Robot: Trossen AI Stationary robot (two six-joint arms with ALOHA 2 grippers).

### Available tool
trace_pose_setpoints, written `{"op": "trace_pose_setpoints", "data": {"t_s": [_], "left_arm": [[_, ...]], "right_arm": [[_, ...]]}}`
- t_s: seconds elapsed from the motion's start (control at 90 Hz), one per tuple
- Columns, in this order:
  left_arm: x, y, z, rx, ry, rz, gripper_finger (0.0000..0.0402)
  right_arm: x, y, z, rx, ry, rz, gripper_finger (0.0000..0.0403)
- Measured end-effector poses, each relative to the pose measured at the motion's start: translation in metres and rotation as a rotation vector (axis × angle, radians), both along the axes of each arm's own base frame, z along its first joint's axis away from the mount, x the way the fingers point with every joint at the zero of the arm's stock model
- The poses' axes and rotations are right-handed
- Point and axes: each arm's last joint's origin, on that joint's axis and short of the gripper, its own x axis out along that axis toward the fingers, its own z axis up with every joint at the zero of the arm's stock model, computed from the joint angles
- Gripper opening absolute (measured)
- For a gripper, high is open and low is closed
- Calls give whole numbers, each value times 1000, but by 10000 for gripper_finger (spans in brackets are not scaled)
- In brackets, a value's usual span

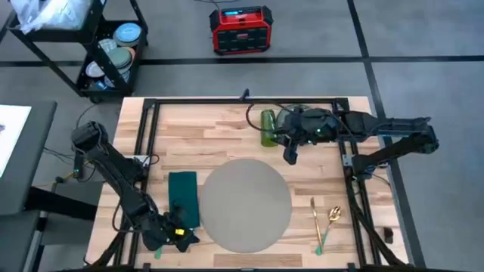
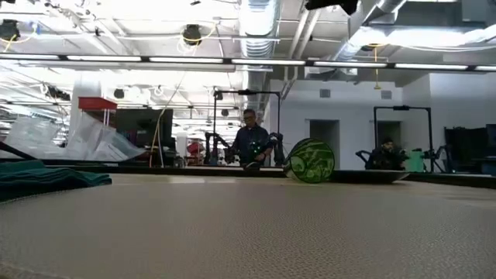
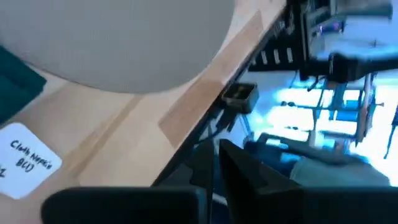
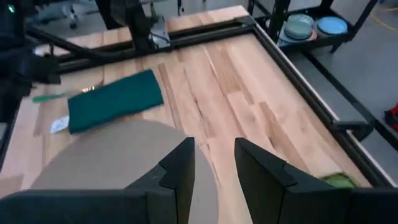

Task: Set table place
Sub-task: Put the green fork on the green table napkin

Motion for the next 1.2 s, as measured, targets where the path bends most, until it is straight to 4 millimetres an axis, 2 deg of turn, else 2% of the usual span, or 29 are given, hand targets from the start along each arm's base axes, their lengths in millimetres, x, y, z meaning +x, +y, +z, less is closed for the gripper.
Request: {"op": "trace_pose_setpoints", "data": {"t_s": [0.067,0.156,0.278,0.4,0.478,0.644,0.811,0.9,1.2], "left_arm": [[-3,1,-3,-36,54,40,11],[-13,-2,-5,-27,116,-9,12],[-25,-10,-7,34,169,-235,25],[-39,-7,-16,101,346,-437,47],[-51,2,-23,178,511,-482,63],[-60,10,-28,247,615,-418,102],[-54,5,-24,128,558,-241,142],[-55,6,-25,87,595,-137,159],[-63,18,-29,118,750,0,171]], "right_arm": [[-1,0,-1,32,2,-19,103],[-1,1,-1,50,4,-27,103],[0,2,-3,52,4,-25,103],[0,2,-3,52,6,-23,103],[0,4,-3,58,4,-20,103],[0,7,-3,61,5,-12,103],[-1,7,-5,61,21,-11,103],[-2,8,-6,60,36,-10,103],[-2,8,-6,82,33,-16,103]]}}
